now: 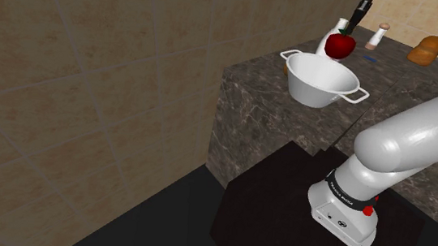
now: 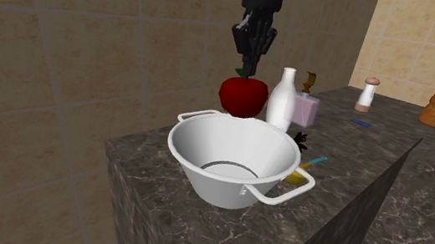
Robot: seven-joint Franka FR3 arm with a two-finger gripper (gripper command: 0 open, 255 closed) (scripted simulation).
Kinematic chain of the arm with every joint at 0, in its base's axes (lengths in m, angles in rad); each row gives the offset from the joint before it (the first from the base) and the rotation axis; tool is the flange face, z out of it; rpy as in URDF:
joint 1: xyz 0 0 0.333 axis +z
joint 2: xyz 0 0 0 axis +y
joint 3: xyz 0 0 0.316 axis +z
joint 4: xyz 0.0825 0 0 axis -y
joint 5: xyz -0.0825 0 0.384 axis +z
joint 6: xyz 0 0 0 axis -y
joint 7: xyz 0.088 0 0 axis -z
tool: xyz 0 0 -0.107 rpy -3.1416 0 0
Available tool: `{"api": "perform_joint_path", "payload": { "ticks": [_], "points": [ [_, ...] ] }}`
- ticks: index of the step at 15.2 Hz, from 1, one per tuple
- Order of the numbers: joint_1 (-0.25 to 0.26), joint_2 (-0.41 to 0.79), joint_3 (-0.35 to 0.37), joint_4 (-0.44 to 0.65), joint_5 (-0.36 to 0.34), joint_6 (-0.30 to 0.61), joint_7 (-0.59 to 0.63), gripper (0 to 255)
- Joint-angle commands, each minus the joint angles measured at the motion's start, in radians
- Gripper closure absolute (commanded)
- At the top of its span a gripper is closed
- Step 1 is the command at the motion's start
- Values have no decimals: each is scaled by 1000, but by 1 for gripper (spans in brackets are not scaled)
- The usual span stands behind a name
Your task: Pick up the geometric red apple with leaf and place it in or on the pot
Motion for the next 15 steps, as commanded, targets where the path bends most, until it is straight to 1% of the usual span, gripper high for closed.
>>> {"api": "perform_joint_path", "payload": {
  "ticks": [1, 13, 14, 15],
  "points": [
    [0, -1, 0, -26, -1, 26, 2, 255],
    [-4, 11, -11, -177, -2, 188, -2, 255],
    [-5, 16, -13, -196, -2, 212, -3, 255],
    [-5, 15, -13, -196, -2, 212, -3, 255]
  ]
}}
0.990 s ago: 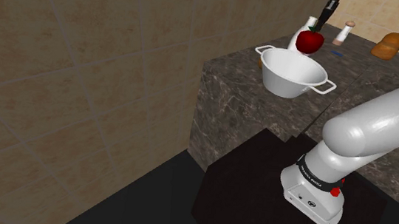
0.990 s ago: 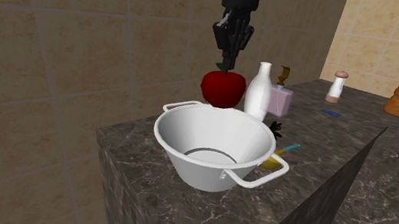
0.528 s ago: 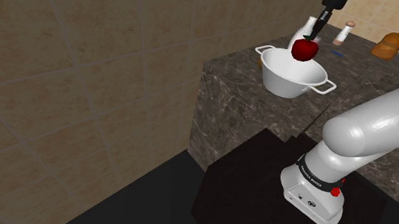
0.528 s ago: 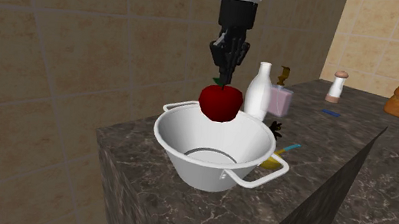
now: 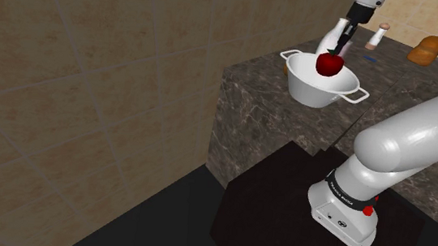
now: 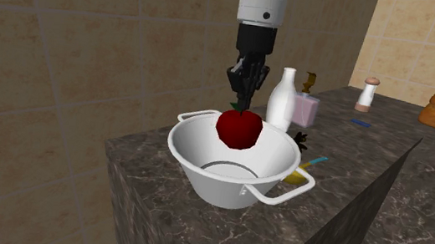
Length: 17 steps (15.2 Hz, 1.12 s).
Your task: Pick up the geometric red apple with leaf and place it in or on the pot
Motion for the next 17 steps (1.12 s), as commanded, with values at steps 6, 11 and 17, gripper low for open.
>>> {"api": "perform_joint_path", "payload": {
  "ticks": [6, 11, 17],
  "points": [
    [1, 5, 0, -6, 2, 12, 0, 255],
    [1, 5, 0, -6, 2, 12, 0, 0],
    [3, -9, 8, 109, 1, -116, 2, 0]
  ]
}}
